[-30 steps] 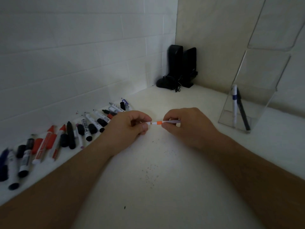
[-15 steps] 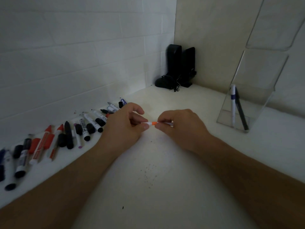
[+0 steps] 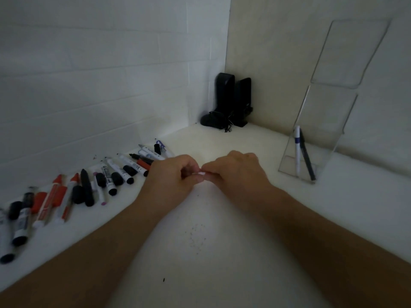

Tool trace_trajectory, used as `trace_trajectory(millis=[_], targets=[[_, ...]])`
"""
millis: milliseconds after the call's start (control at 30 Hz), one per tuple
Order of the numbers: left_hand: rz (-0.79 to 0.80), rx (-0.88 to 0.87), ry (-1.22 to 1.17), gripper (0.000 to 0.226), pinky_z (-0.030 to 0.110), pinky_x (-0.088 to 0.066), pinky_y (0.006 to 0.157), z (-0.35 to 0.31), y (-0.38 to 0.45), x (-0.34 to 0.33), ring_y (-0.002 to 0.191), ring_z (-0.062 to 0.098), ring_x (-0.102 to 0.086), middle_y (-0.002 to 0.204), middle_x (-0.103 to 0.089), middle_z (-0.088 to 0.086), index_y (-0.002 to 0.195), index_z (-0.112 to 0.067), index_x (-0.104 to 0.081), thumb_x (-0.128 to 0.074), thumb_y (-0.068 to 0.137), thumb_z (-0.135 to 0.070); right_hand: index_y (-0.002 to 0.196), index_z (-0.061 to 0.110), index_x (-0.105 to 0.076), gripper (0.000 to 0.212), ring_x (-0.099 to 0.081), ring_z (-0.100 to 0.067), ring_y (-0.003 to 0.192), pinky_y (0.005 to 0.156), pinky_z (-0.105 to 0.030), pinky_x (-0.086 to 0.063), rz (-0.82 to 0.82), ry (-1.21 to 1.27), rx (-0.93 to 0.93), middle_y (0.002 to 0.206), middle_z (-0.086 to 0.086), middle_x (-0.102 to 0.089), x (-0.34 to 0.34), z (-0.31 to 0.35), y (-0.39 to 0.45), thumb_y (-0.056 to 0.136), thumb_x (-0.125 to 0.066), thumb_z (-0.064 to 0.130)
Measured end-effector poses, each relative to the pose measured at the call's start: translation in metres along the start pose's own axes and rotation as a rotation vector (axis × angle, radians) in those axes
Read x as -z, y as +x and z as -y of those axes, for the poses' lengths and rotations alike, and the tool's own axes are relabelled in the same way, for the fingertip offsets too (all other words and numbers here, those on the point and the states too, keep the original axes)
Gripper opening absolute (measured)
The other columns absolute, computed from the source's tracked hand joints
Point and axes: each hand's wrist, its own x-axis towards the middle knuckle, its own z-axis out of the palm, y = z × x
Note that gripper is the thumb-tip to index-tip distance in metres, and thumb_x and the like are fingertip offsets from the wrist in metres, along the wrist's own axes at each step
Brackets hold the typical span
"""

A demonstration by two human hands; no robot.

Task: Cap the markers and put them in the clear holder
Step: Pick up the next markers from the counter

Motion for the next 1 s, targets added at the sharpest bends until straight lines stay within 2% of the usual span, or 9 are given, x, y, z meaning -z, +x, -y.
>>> trace_trajectory(millis=[100, 200, 333, 467, 567, 667, 767, 900, 1000], targets=[[0.052, -0.014, 0.090, 0.018, 0.012, -0.046, 0.071, 0.000, 0.001, -0.001, 0.077, -0.006, -0.061, 0.089, -0.068, -0.018, 0.102, -0.036, -0.069, -0.071, 0.087, -0.045, 0.116, 0.037, -0.066, 0.029, -0.054, -0.020, 0.098, 0.080, -0.037, -0.036, 0.060, -0.014, 0.002, 0.103, 0.008, -0.070, 0.009, 0.003, 0.001, 0.104, -0.041, 0.047], [0.144, -0.126, 0.146, 0.041, 0.024, -0.053, 0.076, -0.004, -0.003, -0.001, 0.085, -0.003, -0.059, 0.101, -0.064, -0.023, 0.128, -0.046, -0.050, -0.065, 0.090, -0.046, 0.115, 0.033, -0.068, 0.025, -0.052, -0.018, 0.099, 0.082, -0.036, -0.044, 0.047, 0.044, -0.035, 0.104, 0.006, -0.064, 0.035, -0.009, -0.003, 0.102, -0.049, 0.042], [0.323, -0.259, 0.191, 0.055, 0.024, -0.052, 0.080, -0.014, -0.011, 0.001, 0.093, -0.003, -0.055, 0.109, -0.055, -0.026, 0.141, -0.052, -0.028, -0.056, 0.095, -0.046, 0.099, 0.032, -0.075, 0.007, -0.052, -0.003, 0.078, 0.071, -0.020, -0.041, -0.321, 0.332, -0.193, 0.088, 0.008, -0.061, 0.102, -0.042, -0.009, 0.094, -0.069, 0.032], [0.342, -0.366, 0.186, 0.044, 0.022, -0.048, 0.090, -0.026, -0.020, -0.005, 0.106, -0.004, -0.050, 0.118, -0.056, -0.026, 0.139, -0.049, -0.040, -0.050, 0.096, -0.047, 0.092, 0.032, -0.066, 0.012, -0.055, 0.002, 0.062, 0.060, -0.008, -0.039, -0.624, 0.509, -0.397, 0.078, 0.010, -0.064, 0.152, -0.074, -0.018, 0.093, -0.069, 0.020], [0.339, -0.428, 0.193, 0.036, 0.028, -0.049, 0.094, -0.033, -0.024, -0.006, 0.114, 0.000, -0.051, 0.124, -0.059, -0.023, 0.133, -0.043, -0.053, -0.047, 0.097, -0.047, 0.090, 0.030, -0.064, 0.009, -0.056, 0.007, 0.058, 0.059, -0.006, -0.038, -0.552, 0.377, -0.501, 0.074, 0.014, -0.063, 0.144, -0.090, -0.025, 0.093, -0.067, 0.022], [0.338, -0.414, 0.202, 0.034, 0.027, -0.048, 0.095, -0.032, -0.025, -0.004, 0.114, 0.001, -0.052, 0.125, -0.061, -0.021, 0.132, -0.041, -0.057, -0.048, 0.099, -0.046, 0.093, 0.032, -0.063, 0.002, -0.058, 0.002, 0.068, 0.071, -0.020, -0.046, -0.448, 0.206, -0.560, 0.079, 0.018, -0.064, 0.123, -0.105, -0.029, 0.093, -0.065, 0.033], [0.342, -0.385, 0.209, 0.033, 0.024, -0.047, 0.093, -0.029, -0.026, -0.001, 0.110, 0.000, -0.052, 0.122, -0.061, -0.020, 0.132, -0.041, -0.057, -0.048, 0.100, -0.043, 0.108, 0.038, -0.058, 0.014, -0.062, -0.018, 0.088, 0.085, -0.038, -0.050, -0.348, 0.060, -0.613, 0.091, 0.018, -0.069, 0.109, -0.114, -0.029, 0.096, -0.053, 0.042], [0.310, -0.333, 0.220, 0.030, 0.021, -0.044, 0.089, -0.024, -0.026, 0.000, 0.106, 0.000, -0.051, 0.117, -0.061, -0.021, 0.128, -0.042, -0.059, -0.048, 0.100, -0.039, 0.137, 0.043, -0.043, 0.036, -0.050, -0.026, 0.110, 0.082, -0.040, -0.031, -0.127, -0.139, -0.653, 0.103, 0.005, -0.070, 0.104, -0.117, -0.029, 0.102, -0.041, 0.040], [0.283, -0.272, 0.255, 0.025, 0.020, -0.044, 0.081, -0.019, -0.023, 0.000, 0.094, -0.001, -0.050, 0.103, -0.061, -0.020, 0.119, -0.042, -0.063, -0.049, 0.098, -0.043, 0.144, 0.037, -0.041, 0.042, -0.048, -0.029, 0.110, 0.087, -0.043, -0.036, -0.197, -0.107, -0.644, 0.104, -0.001, -0.062, 0.107, -0.109, -0.028, 0.102, -0.039, 0.028]])
